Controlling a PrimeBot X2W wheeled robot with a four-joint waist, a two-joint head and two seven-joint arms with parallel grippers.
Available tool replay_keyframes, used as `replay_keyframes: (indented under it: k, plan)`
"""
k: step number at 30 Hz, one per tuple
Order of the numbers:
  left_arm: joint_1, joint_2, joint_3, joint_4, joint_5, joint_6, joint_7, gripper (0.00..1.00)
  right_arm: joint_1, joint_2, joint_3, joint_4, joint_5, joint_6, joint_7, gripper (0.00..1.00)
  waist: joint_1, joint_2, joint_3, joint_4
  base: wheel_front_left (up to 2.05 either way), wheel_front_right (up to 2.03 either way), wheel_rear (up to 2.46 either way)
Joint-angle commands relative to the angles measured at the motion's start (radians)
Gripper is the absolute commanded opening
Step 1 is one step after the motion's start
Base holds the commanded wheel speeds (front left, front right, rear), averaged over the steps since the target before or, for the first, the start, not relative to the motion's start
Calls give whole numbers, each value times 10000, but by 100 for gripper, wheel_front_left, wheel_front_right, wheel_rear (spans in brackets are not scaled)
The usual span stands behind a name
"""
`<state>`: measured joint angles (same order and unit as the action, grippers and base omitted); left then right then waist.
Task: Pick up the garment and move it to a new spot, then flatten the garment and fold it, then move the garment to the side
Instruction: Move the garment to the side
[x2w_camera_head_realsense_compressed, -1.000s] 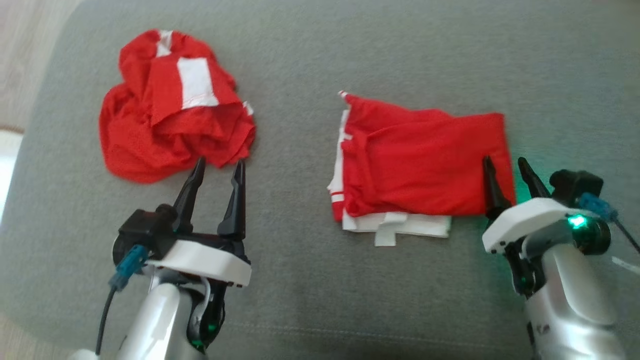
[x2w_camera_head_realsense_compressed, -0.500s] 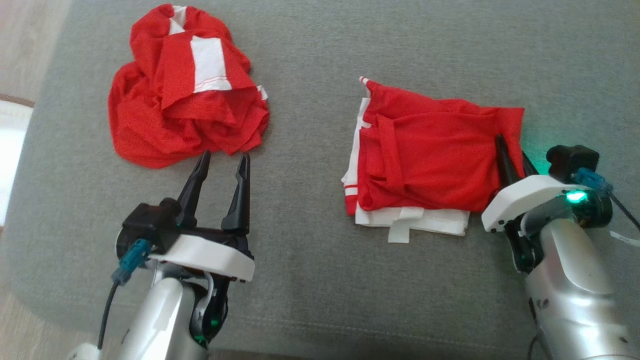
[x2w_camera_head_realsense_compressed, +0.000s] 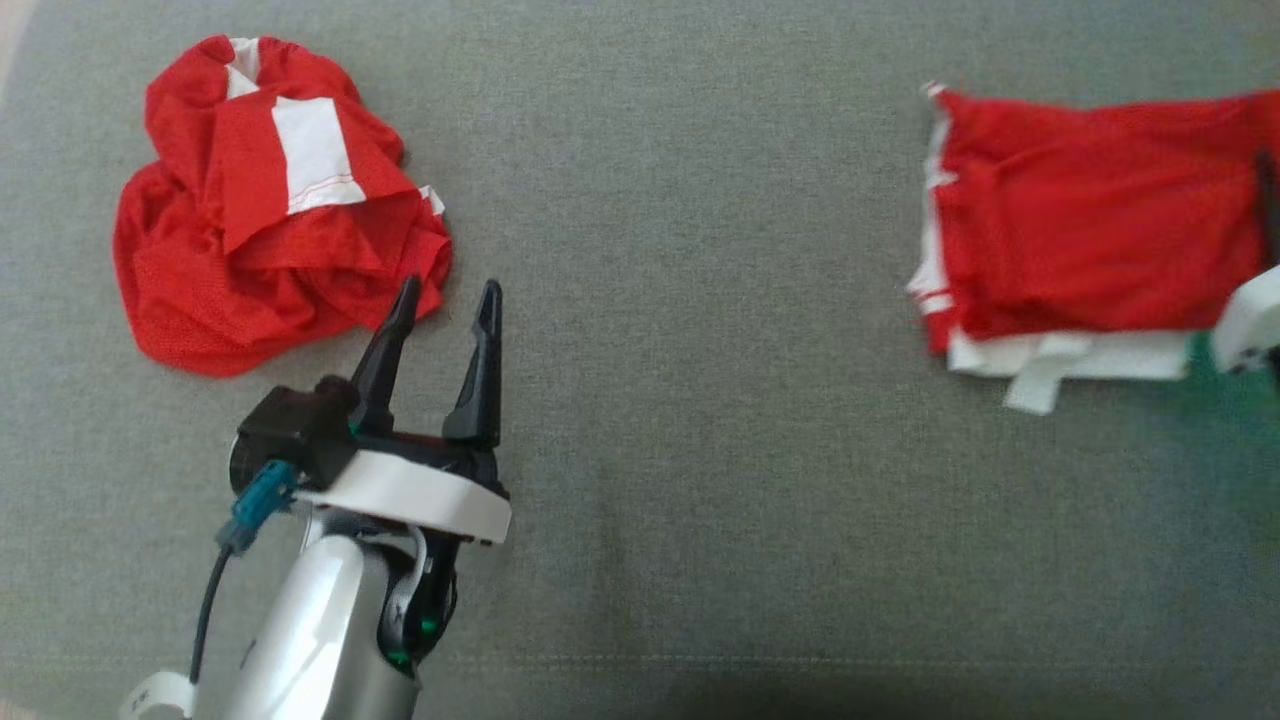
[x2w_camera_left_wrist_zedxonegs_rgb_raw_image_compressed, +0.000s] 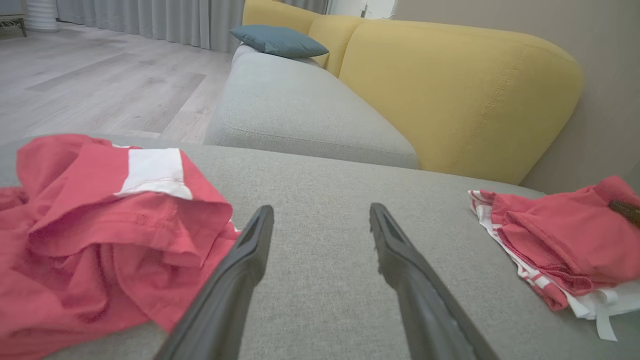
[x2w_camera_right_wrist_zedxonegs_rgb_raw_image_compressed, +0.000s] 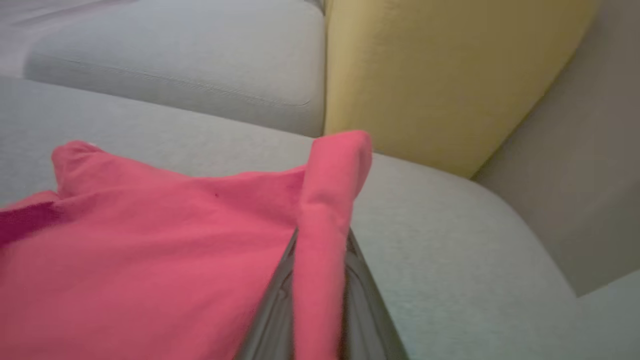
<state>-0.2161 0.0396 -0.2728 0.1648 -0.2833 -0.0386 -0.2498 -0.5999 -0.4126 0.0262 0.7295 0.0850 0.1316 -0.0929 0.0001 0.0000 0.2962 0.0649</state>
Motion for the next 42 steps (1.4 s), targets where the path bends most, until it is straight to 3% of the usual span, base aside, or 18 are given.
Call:
replay_keyframes:
  k: [1, 6, 15, 31, 34, 36, 37, 42]
  plan:
    - [-393, 106, 283, -462, -59, -46, -120, 100, -336, -448, 11, -480, 5, -9, 132, 0, -1, 0, 49, 10, 0, 0, 0]
    - [-398, 106, 248, -675, -114, -54, -120, 100, -466, -1031, -242, -872, -354, -9, 475, 0, -1, 0, 155, 140, 0, 0, 0]
    - [-443, 106, 340, -811, -153, -45, -120, 100, -345, -1440, -1052, -1448, -532, -9, 736, 0, -1, 0, 412, 306, 0, 0, 0]
    - [-512, 106, 348, -737, -10, -102, -120, 100, -193, -1087, -1489, -1925, -824, -9, 723, 2, -1, 0, 385, 116, 0, 0, 0]
    - [-503, 106, 353, -710, -1, -112, -120, 100, -176, -987, -1633, -1953, -799, -9, 696, 50, -1, 0, 385, 127, 0, 0, 0]
    - [-498, 106, 354, -683, -12, -117, -120, 100, -171, -924, -1709, -1990, -720, -9, 665, 91, -1, 0, 376, 142, 0, 0, 0]
    - [-496, 106, 350, -668, -26, -112, -120, 100, -170, -884, -1771, -2002, -683, -9, 663, 100, -1, 0, 362, 152, 0, 0, 0]
    - [-440, 106, 310, -575, -145, -58, -120, 100, -129, -527, -1697, -2339, -542, -9, 366, 100, -1, 0, 95, 198, 0, 0, 0]
